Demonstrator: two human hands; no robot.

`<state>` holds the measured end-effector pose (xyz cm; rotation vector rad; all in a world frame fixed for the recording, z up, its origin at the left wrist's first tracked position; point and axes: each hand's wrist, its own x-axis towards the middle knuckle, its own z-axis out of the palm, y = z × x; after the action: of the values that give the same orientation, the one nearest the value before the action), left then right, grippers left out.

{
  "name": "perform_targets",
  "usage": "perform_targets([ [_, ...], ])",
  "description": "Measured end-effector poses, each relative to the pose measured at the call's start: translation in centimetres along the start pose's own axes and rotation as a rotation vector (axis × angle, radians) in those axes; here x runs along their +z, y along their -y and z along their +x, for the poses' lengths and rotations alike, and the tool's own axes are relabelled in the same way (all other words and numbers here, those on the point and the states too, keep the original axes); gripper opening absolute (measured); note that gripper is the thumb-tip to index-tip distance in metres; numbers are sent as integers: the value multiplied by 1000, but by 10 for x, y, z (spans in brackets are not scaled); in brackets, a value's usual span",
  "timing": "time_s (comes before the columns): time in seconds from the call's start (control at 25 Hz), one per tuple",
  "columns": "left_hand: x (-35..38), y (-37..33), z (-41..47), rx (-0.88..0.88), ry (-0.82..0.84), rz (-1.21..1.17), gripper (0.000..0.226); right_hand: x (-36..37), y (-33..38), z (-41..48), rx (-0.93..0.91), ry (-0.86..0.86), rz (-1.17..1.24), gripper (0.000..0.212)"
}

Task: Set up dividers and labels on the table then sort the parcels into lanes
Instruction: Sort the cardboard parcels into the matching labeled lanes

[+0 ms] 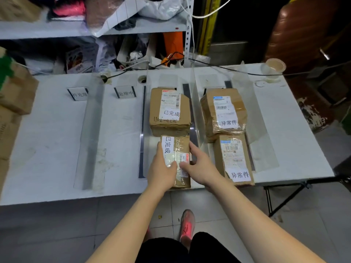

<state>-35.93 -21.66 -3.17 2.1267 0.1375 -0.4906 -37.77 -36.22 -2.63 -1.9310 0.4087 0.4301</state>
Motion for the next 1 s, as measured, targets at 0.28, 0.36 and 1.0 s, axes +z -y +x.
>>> perform_targets([
  [0.28,-5,3,23,-7,-12,3,62,6,20,19,-64,-83,-205,60],
  [0.36,-18,-8,18,32,8,37,60,1,27,20,-80,-79,-253,53],
  [1.0,-323,13,-5,47,-441,862,77,93,241,46,-728,-74,-882,76],
])
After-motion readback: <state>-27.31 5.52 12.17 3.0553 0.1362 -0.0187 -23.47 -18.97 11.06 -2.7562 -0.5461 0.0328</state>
